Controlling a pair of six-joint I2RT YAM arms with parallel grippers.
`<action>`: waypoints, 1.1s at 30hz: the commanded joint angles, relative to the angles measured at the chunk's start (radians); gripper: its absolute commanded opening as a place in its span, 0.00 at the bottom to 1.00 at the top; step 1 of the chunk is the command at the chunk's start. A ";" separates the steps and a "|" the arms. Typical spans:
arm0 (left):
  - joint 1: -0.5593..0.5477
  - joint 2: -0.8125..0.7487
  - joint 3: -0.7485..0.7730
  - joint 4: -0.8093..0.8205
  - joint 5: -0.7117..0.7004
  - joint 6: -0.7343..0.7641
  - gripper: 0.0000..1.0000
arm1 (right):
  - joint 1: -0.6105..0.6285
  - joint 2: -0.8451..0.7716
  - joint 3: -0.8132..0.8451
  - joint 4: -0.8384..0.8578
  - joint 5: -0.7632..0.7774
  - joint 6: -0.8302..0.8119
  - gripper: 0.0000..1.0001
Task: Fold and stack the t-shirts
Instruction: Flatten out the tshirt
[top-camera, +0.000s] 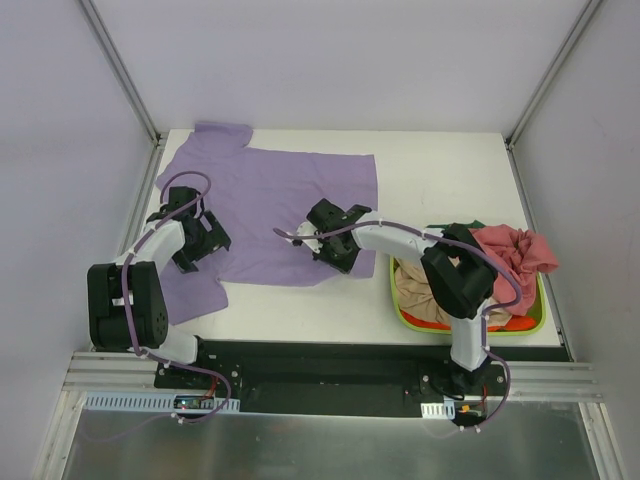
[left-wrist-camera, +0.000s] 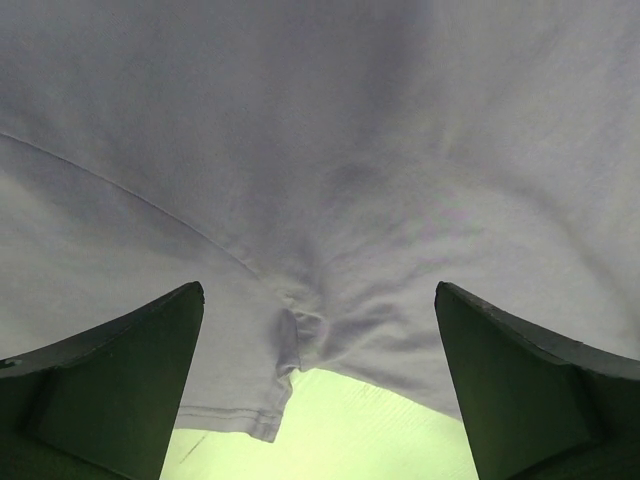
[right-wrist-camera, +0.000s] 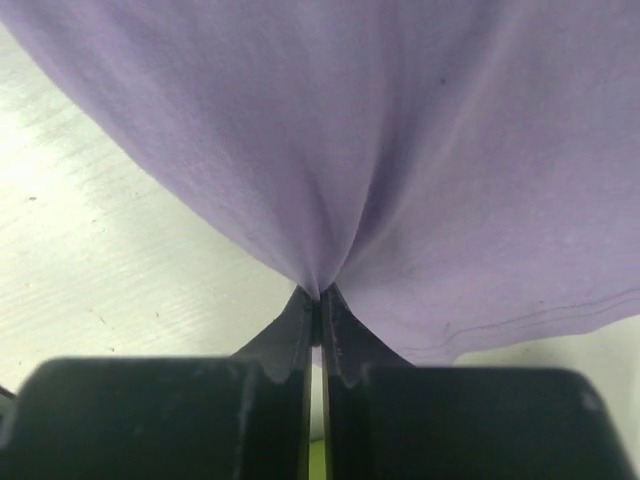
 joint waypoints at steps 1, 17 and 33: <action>-0.005 -0.002 -0.004 -0.001 -0.044 0.022 0.99 | -0.003 -0.034 0.125 -0.160 0.009 -0.092 0.03; -0.005 -0.030 -0.001 -0.010 -0.065 0.032 0.99 | -0.156 0.367 0.702 0.071 0.303 -0.105 0.67; -0.004 -0.030 -0.025 -0.008 -0.056 0.007 0.99 | -0.239 -0.117 0.093 0.197 0.104 0.843 0.96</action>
